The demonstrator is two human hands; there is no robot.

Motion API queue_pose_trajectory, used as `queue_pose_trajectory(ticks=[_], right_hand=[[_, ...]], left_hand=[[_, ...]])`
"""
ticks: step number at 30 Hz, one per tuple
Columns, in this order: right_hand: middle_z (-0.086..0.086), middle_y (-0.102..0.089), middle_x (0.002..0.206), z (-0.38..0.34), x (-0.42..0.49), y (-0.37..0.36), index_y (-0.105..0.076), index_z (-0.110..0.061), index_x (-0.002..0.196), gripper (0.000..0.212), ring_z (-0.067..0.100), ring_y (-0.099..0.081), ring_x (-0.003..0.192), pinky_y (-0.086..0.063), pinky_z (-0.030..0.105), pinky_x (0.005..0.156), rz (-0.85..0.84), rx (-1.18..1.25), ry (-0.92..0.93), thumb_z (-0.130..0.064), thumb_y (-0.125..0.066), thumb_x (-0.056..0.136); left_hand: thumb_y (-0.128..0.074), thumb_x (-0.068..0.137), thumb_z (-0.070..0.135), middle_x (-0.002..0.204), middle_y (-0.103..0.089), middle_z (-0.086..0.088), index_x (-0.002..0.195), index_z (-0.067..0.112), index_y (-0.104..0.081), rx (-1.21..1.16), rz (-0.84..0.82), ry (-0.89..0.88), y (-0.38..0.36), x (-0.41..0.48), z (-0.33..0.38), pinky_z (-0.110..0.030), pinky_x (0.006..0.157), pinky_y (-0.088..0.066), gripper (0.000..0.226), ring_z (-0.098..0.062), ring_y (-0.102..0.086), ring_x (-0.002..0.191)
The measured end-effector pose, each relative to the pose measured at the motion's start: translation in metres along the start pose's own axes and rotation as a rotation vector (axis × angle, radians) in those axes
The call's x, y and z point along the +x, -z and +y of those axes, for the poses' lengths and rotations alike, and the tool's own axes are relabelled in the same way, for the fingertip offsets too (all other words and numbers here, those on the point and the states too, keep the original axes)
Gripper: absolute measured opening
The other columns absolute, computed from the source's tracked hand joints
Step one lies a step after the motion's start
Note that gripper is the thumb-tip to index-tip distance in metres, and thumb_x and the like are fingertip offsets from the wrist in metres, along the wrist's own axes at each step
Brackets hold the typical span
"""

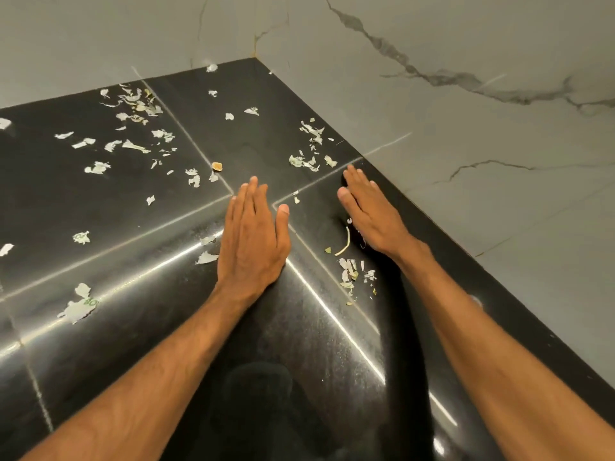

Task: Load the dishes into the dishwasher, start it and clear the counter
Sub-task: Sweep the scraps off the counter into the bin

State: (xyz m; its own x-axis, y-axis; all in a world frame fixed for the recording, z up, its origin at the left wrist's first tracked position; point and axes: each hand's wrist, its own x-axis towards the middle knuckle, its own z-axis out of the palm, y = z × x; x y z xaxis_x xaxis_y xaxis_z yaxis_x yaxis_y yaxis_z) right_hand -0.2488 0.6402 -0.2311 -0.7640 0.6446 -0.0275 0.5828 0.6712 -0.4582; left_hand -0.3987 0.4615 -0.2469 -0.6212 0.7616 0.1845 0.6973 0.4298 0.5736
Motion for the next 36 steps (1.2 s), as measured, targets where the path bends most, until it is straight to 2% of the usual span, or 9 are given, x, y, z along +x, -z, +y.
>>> queue_pose_trajectory(ticks=[5,10,18,22,24,25,29,33,36], right_hand=[[-0.012,-0.025,0.166,-0.029,-0.045,-0.005,-0.032,-0.024,0.158,0.053,-0.002,-0.016,0.152,-0.013,0.027,0.126,-0.051,0.23,0.171,-0.045,-0.032,0.11],[-0.009,-0.026,0.166,-0.019,0.031,0.024,-0.037,-0.026,0.156,0.053,0.007,-0.02,0.153,-0.018,0.032,0.126,0.115,0.242,0.025,-0.047,-0.036,0.108],[-0.01,-0.027,0.165,-0.03,0.075,-0.001,-0.037,-0.024,0.157,0.05,0.001,-0.016,0.153,-0.012,0.039,0.128,-0.121,0.158,0.243,-0.04,-0.038,0.11],[-0.001,-0.052,0.151,-0.024,0.031,0.015,-0.062,-0.022,0.139,0.038,0.012,-0.043,0.144,-0.034,0.035,0.121,-0.177,0.318,0.236,-0.037,-0.044,0.108],[0.011,-0.066,0.134,-0.023,0.033,0.028,-0.071,-0.022,0.126,0.035,0.027,-0.06,0.129,-0.05,0.045,0.108,-0.094,0.406,0.167,-0.04,-0.049,0.106],[0.009,-0.069,0.13,-0.025,0.041,0.033,-0.073,-0.02,0.123,0.033,0.023,-0.064,0.124,-0.052,0.044,0.105,-0.015,0.439,0.143,-0.038,-0.051,0.106],[-0.003,-0.07,0.128,-0.031,0.096,0.041,-0.073,-0.013,0.122,0.026,0.002,-0.064,0.119,-0.051,0.033,0.107,0.151,0.436,0.105,-0.021,-0.059,0.102],[-0.002,-0.069,0.131,-0.035,0.111,0.018,-0.073,-0.013,0.123,0.026,0.007,-0.063,0.124,-0.047,0.039,0.112,-0.018,0.447,0.137,-0.016,-0.064,0.099],[-0.006,-0.057,0.145,-0.04,0.08,0.001,-0.067,-0.014,0.132,0.031,0.005,-0.044,0.142,-0.028,0.033,0.124,-0.178,0.348,0.256,-0.019,-0.059,0.103]], left_hand=[[-0.029,0.109,0.036,0.159,-0.036,-0.011,0.146,0.006,-0.04,-0.045,0.019,0.031,0.004,0.002,0.001,-0.043,0.123,-0.024,0.049,-0.022,-0.029,0.149],[-0.03,0.109,0.032,0.155,-0.042,-0.012,0.142,0.004,-0.045,-0.058,0.037,0.025,0.002,0.002,0.001,-0.043,0.121,-0.028,0.046,-0.023,-0.033,0.147],[-0.03,0.109,0.031,0.156,-0.041,-0.012,0.143,0.005,-0.045,-0.035,0.063,0.046,0.0,0.003,0.0,-0.041,0.123,-0.025,0.046,-0.022,-0.032,0.148],[-0.027,0.109,0.032,0.158,-0.039,-0.012,0.145,0.005,-0.043,-0.02,0.052,0.04,0.0,0.002,0.002,-0.041,0.124,-0.023,0.048,-0.022,-0.029,0.15],[-0.027,0.109,0.032,0.158,-0.039,-0.012,0.146,0.005,-0.042,-0.002,0.046,0.036,-0.001,0.001,0.001,-0.041,0.124,-0.023,0.049,-0.022,-0.029,0.15],[-0.027,0.109,0.032,0.158,-0.038,-0.012,0.147,0.004,-0.042,0.006,0.043,0.036,-0.002,0.001,0.0,-0.041,0.124,-0.023,0.049,-0.022,-0.028,0.15],[-0.025,0.11,0.032,0.16,-0.036,-0.012,0.149,0.004,-0.04,0.008,0.032,0.039,-0.001,0.001,0.001,-0.039,0.125,-0.02,0.051,-0.022,-0.026,0.152],[-0.026,0.11,0.032,0.16,-0.035,-0.011,0.15,0.005,-0.039,-0.003,0.038,0.057,0.001,0.001,0.001,-0.036,0.126,-0.017,0.05,-0.02,-0.024,0.152],[-0.026,0.109,0.031,0.159,-0.037,-0.011,0.149,0.005,-0.04,-0.02,0.056,0.061,0.003,0.002,0.003,-0.035,0.126,-0.017,0.049,-0.021,-0.026,0.151]])
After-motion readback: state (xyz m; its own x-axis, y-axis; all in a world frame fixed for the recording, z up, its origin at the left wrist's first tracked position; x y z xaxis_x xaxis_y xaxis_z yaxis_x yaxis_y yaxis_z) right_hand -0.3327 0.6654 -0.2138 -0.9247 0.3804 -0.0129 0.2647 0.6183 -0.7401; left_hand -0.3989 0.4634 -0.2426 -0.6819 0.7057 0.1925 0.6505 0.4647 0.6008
